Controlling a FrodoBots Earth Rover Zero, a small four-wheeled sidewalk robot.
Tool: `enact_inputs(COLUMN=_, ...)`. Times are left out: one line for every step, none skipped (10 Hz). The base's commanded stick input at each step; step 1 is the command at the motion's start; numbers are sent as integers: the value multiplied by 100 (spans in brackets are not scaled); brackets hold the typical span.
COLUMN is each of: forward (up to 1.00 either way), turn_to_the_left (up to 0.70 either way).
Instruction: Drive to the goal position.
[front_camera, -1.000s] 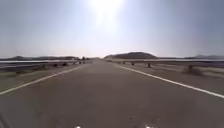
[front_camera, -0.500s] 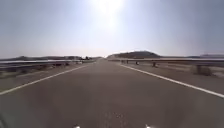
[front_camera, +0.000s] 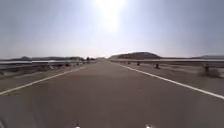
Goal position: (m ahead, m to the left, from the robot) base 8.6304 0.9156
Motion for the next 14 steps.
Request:
enact_inputs(forward=70, turn_to_the_left=0)
enact_inputs(forward=70, turn_to_the_left=0)
enact_inputs(forward=70, turn_to_the_left=0)
enact_inputs(forward=70, turn_to_the_left=0)
enact_inputs(forward=70, turn_to_the_left=0)
enact_inputs(forward=70, turn_to_the_left=0)
enact_inputs(forward=70, turn_to_the_left=0)
enact_inputs(forward=70, turn_to_the_left=0)
enact_inputs(forward=70, turn_to_the_left=0)
enact_inputs(forward=70, turn_to_the_left=0)
enact_inputs(forward=70, turn_to_the_left=0)
enact_inputs(forward=70, turn_to_the_left=0)
enact_inputs(forward=70, turn_to_the_left=0)
enact_inputs(forward=70, turn_to_the_left=0)
